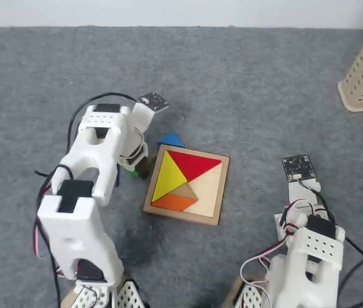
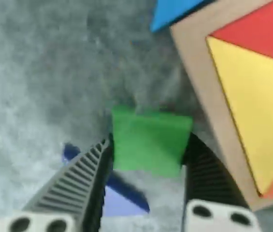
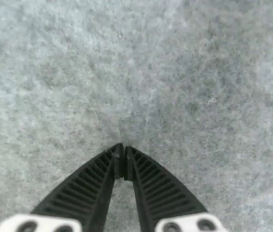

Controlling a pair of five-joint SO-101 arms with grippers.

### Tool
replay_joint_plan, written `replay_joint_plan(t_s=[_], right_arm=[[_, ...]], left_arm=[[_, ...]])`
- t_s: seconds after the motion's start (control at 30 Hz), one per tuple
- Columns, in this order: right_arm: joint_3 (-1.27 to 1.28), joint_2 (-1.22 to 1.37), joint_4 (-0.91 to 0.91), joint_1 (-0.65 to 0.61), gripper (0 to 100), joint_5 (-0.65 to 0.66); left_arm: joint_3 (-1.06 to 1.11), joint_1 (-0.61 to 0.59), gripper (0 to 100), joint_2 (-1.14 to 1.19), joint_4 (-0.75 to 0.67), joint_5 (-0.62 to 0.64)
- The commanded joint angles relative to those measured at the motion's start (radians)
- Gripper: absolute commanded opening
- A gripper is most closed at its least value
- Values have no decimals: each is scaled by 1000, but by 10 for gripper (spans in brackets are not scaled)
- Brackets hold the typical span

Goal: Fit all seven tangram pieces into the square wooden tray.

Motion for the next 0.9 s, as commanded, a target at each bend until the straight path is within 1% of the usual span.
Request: replay_joint_plan(t_s=[0.0,0.1,0.2,0.3,0.4,0.53,0.7,0.87], right_arm=[[5,-25,-18,-13,6,-5],[5,-25,-18,-13,6,-5],[5,-25,-18,-13,6,-5],[5,-25,-18,-13,6,-5],[5,-25,-18,-13,6,-5],[5,-25,-18,-13,6,-5],[5,-25,-18,-13,6,-5],[5,-25,-18,-13,6,-5]], left_arm=[[-74,-3,220,58,0,-3],[-102,-2,184,71,35,-3],[-77,12,144,61,32,0],[-77,23,115,60,37,46],[-74,46,99,26,60,61],[-61,81,94,-103,101,95],[-2,133,94,-262,146,98],[44,132,98,-296,124,107]])
